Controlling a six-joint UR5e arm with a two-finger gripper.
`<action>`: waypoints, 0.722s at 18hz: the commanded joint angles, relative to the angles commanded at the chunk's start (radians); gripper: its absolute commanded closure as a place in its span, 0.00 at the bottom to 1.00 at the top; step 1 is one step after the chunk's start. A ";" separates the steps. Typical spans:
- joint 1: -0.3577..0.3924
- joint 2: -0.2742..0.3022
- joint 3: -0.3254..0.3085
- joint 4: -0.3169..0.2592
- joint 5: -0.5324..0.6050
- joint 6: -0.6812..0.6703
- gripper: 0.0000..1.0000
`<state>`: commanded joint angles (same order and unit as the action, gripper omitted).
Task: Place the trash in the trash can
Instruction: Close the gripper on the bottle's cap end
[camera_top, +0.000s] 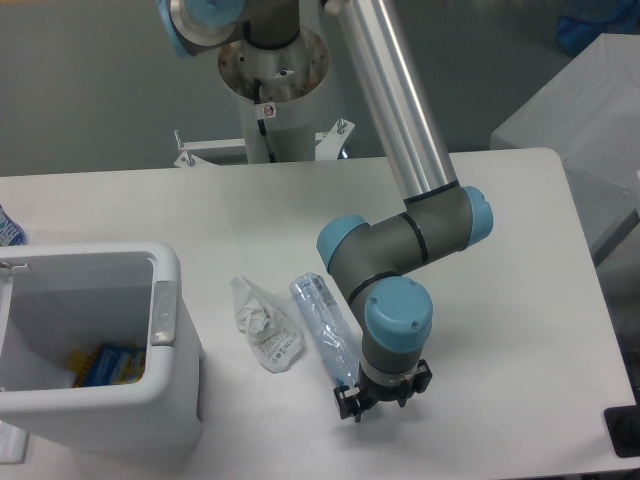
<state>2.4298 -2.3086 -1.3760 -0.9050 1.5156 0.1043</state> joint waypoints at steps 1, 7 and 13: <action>-0.002 0.000 0.000 0.000 0.000 0.000 0.31; -0.005 0.005 -0.003 -0.002 0.002 -0.002 0.55; -0.006 0.008 -0.008 -0.002 -0.002 -0.002 0.64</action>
<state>2.4237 -2.3010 -1.3837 -0.9066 1.5141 0.1028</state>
